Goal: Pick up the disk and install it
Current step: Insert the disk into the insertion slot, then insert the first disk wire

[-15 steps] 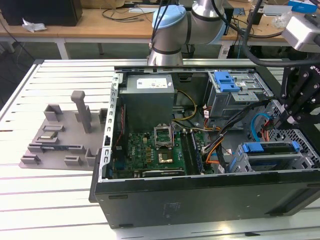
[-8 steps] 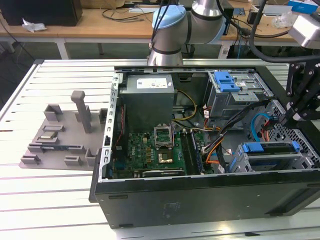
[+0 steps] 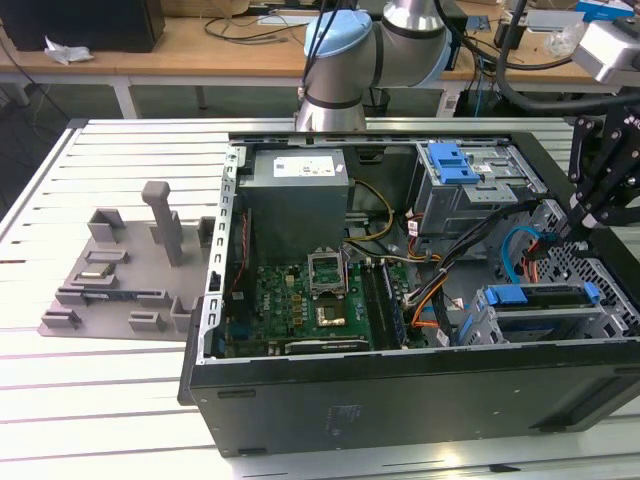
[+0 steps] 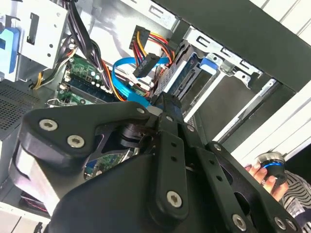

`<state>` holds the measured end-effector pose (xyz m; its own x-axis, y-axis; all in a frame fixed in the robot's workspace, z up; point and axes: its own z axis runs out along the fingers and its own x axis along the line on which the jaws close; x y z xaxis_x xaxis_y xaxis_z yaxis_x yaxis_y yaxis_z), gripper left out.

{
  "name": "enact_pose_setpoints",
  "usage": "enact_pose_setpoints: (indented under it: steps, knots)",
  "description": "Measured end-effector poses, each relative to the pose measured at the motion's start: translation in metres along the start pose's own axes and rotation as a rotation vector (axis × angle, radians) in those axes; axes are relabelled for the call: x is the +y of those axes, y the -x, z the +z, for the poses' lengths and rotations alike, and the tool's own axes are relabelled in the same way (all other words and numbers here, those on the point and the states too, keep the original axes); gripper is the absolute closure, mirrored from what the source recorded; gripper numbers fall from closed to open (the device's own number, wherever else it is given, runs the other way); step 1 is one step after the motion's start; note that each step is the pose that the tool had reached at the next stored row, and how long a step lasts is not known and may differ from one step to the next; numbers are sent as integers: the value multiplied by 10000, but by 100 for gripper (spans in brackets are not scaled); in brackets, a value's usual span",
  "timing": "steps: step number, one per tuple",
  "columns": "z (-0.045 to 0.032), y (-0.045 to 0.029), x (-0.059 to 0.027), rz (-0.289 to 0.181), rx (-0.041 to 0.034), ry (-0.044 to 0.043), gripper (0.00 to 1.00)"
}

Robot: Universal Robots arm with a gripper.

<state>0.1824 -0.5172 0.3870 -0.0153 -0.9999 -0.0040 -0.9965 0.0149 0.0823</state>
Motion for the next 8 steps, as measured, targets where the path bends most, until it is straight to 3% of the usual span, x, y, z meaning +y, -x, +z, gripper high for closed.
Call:
enact_pose_setpoints:
  steps: [4,7,8]
  knots:
    - [0,0,-1,1,0,0,89]
    - [0,1,-1,0,0,0,71]
    - [0,1,-1,0,0,0,71]
